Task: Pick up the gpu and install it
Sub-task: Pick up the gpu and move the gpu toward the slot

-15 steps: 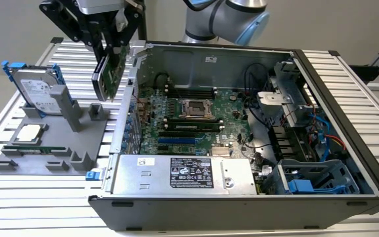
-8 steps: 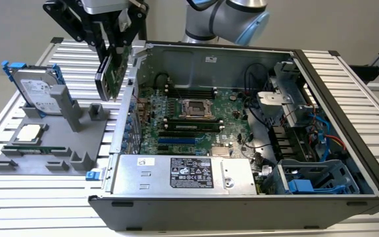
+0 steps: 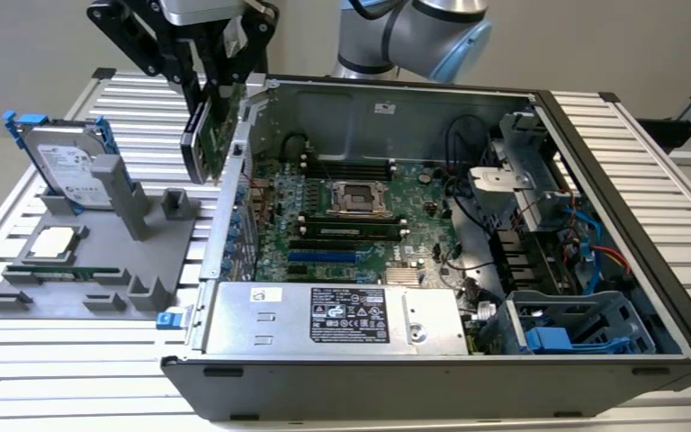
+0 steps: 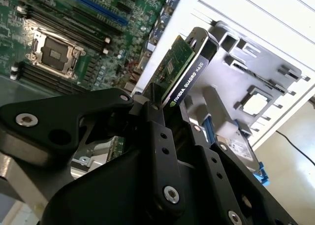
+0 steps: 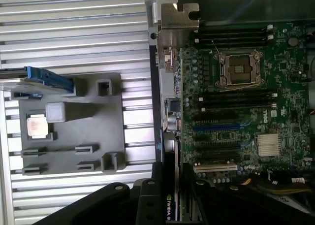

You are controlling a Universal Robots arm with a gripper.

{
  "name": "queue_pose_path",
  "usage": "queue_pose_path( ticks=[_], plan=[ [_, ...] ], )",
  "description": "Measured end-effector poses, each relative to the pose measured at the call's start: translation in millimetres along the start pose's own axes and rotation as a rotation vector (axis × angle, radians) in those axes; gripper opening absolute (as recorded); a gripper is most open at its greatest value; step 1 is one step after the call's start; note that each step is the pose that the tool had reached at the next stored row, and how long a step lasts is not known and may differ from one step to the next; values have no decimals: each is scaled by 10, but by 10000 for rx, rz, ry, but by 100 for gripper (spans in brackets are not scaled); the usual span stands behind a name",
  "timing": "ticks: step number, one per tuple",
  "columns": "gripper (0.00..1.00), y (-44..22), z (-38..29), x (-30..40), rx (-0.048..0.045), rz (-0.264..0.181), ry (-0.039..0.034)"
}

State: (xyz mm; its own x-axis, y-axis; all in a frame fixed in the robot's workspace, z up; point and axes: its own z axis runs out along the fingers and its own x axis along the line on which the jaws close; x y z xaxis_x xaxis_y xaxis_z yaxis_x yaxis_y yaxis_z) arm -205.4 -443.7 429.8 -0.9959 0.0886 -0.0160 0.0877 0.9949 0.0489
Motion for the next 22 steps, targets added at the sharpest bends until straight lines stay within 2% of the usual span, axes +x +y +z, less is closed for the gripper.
queue_pose_path(
  ticks=[22],
  plan=[
    [0,13,-13,-141,0,0,0]
  ],
)
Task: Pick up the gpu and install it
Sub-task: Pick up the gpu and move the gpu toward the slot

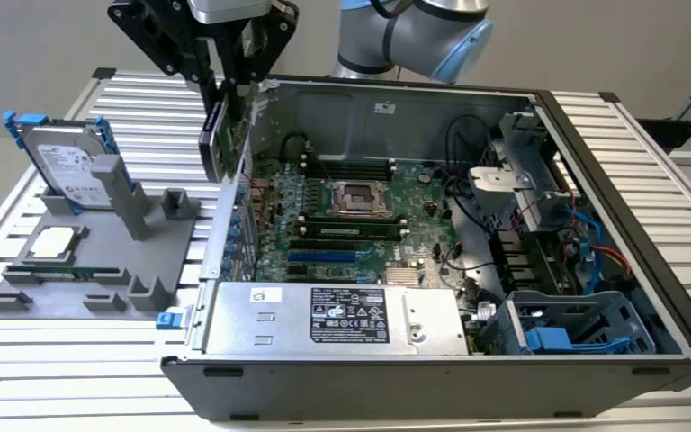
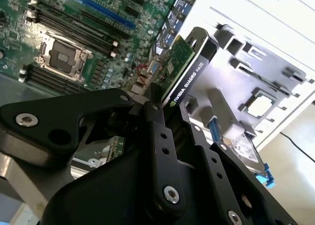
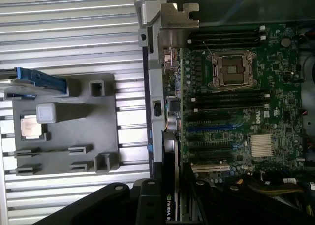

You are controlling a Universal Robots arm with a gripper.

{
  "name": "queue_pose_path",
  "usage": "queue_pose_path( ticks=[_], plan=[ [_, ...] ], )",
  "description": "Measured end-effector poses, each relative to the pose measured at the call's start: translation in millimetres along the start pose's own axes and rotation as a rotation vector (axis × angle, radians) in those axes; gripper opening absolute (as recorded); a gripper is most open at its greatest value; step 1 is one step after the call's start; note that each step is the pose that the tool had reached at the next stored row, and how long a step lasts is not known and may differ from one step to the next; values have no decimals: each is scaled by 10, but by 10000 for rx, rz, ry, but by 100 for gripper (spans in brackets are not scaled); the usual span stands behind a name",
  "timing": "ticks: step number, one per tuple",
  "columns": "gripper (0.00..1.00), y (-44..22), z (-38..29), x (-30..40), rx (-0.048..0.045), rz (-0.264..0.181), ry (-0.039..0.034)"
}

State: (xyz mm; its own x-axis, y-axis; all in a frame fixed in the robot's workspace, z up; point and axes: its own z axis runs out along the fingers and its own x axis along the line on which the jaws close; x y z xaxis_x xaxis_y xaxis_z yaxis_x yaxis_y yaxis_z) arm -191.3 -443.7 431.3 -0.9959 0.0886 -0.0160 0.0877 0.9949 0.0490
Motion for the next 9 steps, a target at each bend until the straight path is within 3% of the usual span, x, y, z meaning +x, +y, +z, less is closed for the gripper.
queue_pose_path(
  ticks=[9],
  plan=[
    [0,5,-5,-52,-1,0,0]
  ],
)
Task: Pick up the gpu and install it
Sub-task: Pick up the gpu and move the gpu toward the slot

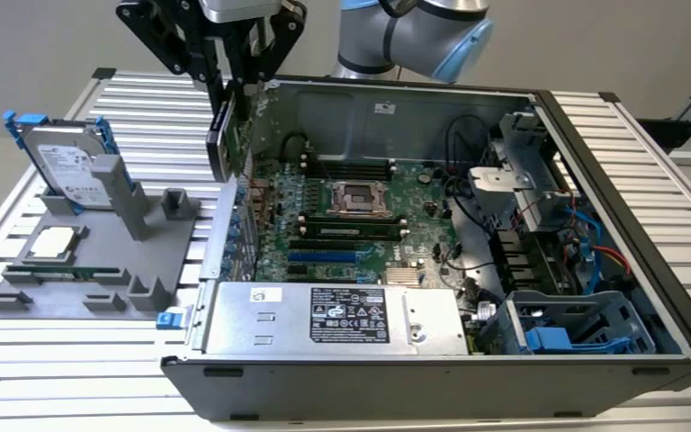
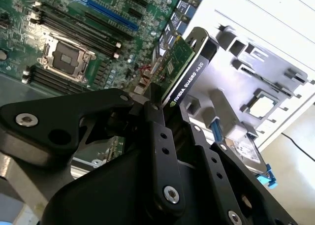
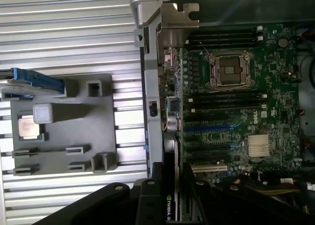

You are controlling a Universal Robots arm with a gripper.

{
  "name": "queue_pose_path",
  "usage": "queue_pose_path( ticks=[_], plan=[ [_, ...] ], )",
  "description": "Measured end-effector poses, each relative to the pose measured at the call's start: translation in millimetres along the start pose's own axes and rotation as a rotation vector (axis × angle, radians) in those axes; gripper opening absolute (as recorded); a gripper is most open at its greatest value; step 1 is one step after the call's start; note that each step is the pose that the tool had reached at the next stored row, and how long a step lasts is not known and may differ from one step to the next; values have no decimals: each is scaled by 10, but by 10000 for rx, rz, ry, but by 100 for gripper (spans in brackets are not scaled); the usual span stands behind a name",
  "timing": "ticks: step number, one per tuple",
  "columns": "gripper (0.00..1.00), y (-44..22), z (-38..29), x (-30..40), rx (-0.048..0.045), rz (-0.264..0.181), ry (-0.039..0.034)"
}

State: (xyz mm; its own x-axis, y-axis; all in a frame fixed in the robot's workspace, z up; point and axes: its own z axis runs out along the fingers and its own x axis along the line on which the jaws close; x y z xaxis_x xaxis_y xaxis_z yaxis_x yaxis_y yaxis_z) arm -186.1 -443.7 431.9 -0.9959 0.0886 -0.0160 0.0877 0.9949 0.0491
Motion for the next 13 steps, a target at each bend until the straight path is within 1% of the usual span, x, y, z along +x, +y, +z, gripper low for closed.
queue_pose_path(
  ticks=[13],
  plan=[
    [0,7,-6,-72,1,-1,1]
  ],
)
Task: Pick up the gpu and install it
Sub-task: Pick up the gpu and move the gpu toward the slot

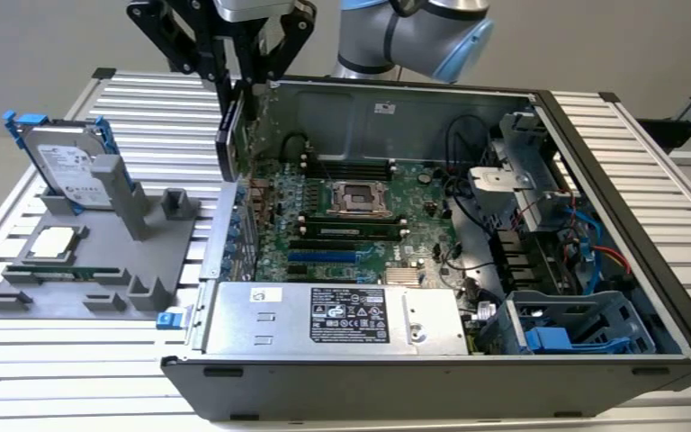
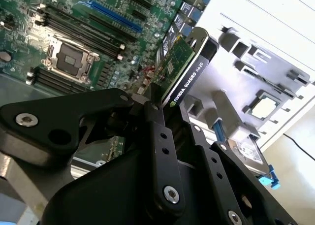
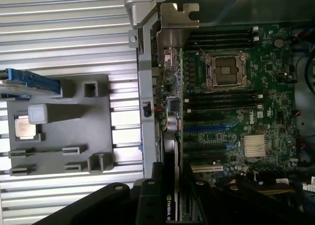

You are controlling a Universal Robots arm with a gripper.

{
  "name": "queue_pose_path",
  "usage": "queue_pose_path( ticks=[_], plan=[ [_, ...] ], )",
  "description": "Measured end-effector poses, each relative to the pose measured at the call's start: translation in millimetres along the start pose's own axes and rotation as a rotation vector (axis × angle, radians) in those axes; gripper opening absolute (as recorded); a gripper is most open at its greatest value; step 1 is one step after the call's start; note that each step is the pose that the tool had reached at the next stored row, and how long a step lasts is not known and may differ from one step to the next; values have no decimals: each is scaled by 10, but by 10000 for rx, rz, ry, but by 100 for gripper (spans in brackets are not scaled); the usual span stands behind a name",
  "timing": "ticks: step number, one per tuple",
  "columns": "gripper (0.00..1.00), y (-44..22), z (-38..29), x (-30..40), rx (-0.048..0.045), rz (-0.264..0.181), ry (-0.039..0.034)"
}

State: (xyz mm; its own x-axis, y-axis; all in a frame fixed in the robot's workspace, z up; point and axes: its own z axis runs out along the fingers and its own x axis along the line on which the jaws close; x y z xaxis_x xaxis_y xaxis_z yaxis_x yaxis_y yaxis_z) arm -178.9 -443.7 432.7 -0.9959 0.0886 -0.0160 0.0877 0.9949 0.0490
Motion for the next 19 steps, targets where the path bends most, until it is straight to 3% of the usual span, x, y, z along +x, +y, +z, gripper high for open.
queue_pose_path(
  ticks=[19],
  plan=[
    [0,14,-8,-150,0,0,0]
  ],
)
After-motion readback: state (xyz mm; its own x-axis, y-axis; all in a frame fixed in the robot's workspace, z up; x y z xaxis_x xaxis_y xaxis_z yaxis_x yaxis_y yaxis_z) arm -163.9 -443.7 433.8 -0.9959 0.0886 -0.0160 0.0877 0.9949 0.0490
